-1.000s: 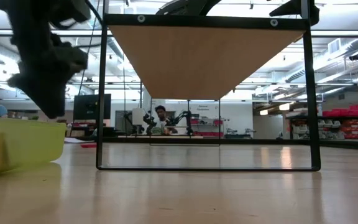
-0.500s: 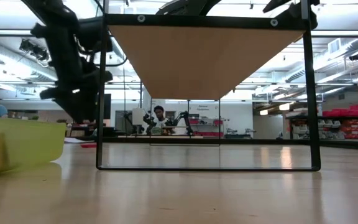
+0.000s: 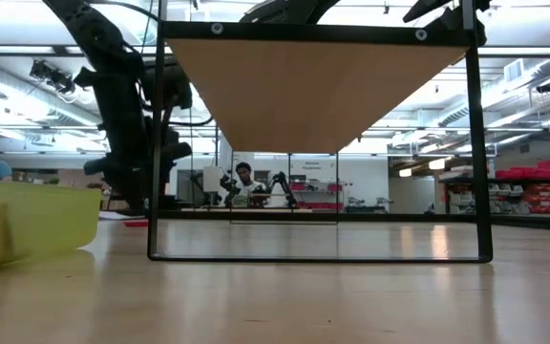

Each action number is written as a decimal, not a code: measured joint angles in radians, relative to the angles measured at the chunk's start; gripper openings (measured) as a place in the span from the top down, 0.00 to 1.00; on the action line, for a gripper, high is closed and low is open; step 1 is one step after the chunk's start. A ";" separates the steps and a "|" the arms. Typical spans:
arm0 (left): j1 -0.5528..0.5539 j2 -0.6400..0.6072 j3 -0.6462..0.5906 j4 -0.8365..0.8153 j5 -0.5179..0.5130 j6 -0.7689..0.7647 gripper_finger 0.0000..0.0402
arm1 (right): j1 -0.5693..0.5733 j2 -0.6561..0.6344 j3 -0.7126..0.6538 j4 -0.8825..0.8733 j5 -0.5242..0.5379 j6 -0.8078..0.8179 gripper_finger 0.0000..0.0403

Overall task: Pack school essentials
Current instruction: Put the red eraser into the yellow supply box

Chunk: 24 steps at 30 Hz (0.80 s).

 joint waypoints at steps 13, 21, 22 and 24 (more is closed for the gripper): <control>0.003 0.074 0.002 0.011 0.060 -0.016 0.59 | 0.000 0.000 0.000 0.000 -0.015 -0.001 0.51; 0.013 0.074 0.002 0.007 0.072 -0.024 0.70 | 0.000 0.000 0.000 0.000 -0.015 -0.011 0.51; 0.013 0.074 0.002 0.007 0.072 -0.024 0.71 | 0.000 0.000 0.000 0.000 -0.015 -0.013 0.51; 0.013 0.074 0.002 0.008 0.071 -0.022 0.74 | 0.000 0.000 0.000 0.000 -0.015 -0.018 0.51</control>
